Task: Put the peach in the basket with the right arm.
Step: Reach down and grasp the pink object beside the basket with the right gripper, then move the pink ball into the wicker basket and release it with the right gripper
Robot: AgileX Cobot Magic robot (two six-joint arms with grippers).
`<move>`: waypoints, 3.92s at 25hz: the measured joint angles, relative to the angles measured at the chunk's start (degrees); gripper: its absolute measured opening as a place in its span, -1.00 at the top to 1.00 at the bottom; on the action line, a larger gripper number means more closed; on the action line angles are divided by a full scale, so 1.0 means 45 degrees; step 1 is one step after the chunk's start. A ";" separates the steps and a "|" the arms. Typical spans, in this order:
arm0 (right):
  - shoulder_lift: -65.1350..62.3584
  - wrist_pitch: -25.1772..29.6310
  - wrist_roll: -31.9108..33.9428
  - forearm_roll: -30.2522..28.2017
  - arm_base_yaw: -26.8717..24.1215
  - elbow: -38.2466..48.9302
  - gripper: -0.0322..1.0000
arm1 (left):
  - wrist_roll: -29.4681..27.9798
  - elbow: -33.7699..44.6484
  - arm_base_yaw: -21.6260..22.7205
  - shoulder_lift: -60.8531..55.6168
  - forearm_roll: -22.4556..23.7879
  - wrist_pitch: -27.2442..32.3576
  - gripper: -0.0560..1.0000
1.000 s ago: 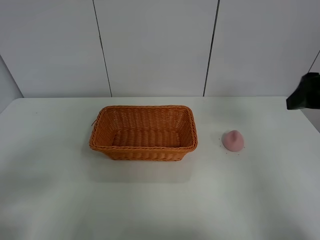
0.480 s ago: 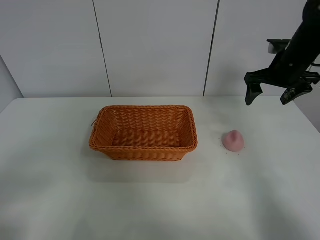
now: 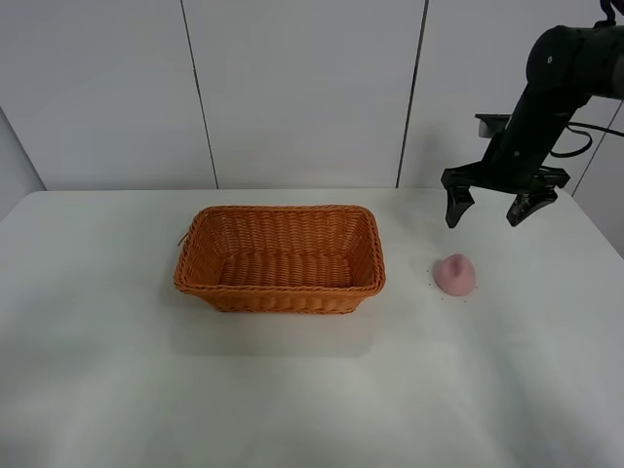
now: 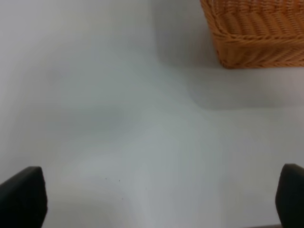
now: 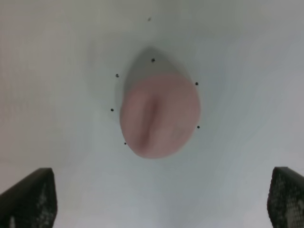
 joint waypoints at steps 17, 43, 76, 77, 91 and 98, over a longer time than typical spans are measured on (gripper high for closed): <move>0.2049 -0.1180 0.0129 -0.0219 0.0124 0.0000 -0.39 | 0.0000 0.0000 0.0000 0.0000 0.0000 0.0000 -0.98; 0.3501 -0.1264 0.0508 -0.0450 0.0124 -0.0013 0.80 | 0.0000 0.0000 0.0000 0.0000 0.0000 0.0000 -0.98; -0.0016 0.0239 0.0619 -0.0184 0.4621 -0.3697 0.93 | 0.0000 0.0000 0.0000 0.0000 0.0000 0.0000 -0.98; -0.0016 -0.0011 0.0619 -0.0171 0.5065 -0.3697 0.93 | 0.0000 0.0000 0.0000 0.0000 0.0000 0.0000 -0.98; 0.3192 -0.3422 0.0882 -0.0310 0.7426 -0.3701 0.93 | 0.0000 0.0000 0.0000 0.0000 0.0000 0.0000 -0.98; 0.4116 -0.3688 0.0984 -0.0421 0.7426 -0.3701 0.81 | 0.0000 0.0000 0.0000 0.0000 0.0000 0.0000 -0.98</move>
